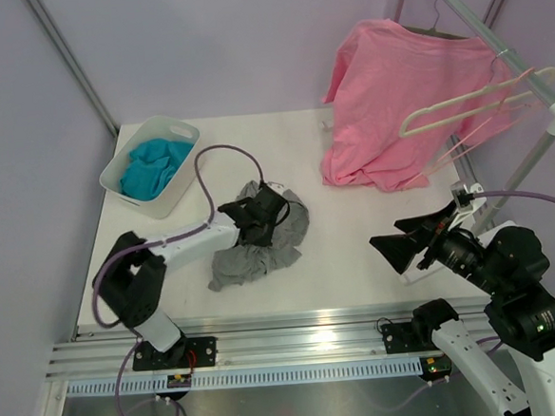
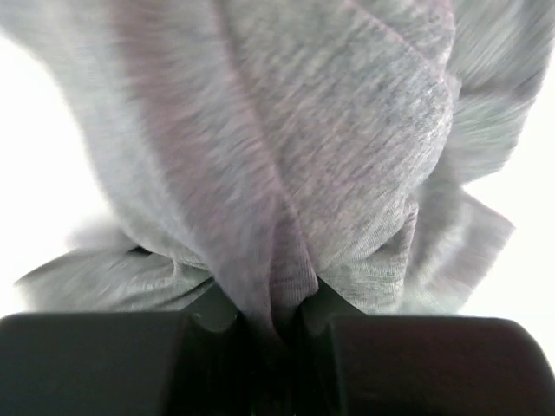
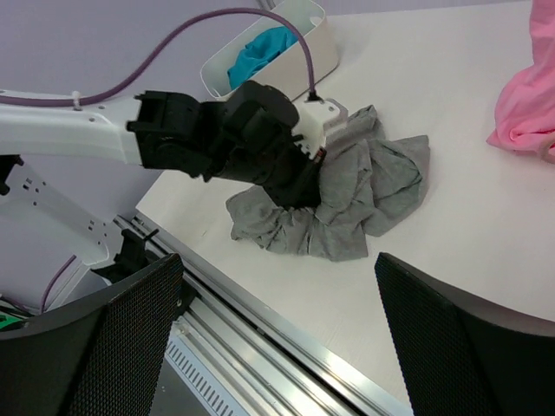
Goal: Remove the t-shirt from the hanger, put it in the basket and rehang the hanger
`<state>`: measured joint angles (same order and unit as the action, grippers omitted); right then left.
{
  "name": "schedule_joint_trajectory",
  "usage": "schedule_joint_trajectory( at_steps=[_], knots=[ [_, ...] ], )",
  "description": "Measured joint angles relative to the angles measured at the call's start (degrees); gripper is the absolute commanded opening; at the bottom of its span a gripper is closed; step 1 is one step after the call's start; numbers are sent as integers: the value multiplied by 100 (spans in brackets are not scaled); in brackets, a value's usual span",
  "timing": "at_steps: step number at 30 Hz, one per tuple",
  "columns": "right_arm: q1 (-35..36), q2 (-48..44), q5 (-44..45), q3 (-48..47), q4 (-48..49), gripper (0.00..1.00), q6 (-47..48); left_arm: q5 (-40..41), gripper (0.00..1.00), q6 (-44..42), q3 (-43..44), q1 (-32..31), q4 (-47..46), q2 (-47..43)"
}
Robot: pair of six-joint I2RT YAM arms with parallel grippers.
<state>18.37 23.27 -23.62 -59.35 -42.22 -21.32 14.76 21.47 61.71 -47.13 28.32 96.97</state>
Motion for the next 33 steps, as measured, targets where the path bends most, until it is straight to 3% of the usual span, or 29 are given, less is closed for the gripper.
schedule_joint_trajectory(
  at_steps=[5,10,19,27,33],
  knots=[
    [0,-92,-11,68,101,100,-103,940,0,-116,570,127,986,-1574],
    [0,-269,-157,476,610,99,-315,1974,0,-868,2070,490,774,-2347],
    [0,485,-310,1064,1113,100,-341,3185,0,-2210,3270,2133,378,-1534],
    [0,-205,-343,1088,1285,99,-345,2940,0,-2559,3512,3226,17,-1067],
    [0,-282,-20,1082,1198,99,-308,2437,0,-2420,3189,3663,-415,-1040]
  ],
)
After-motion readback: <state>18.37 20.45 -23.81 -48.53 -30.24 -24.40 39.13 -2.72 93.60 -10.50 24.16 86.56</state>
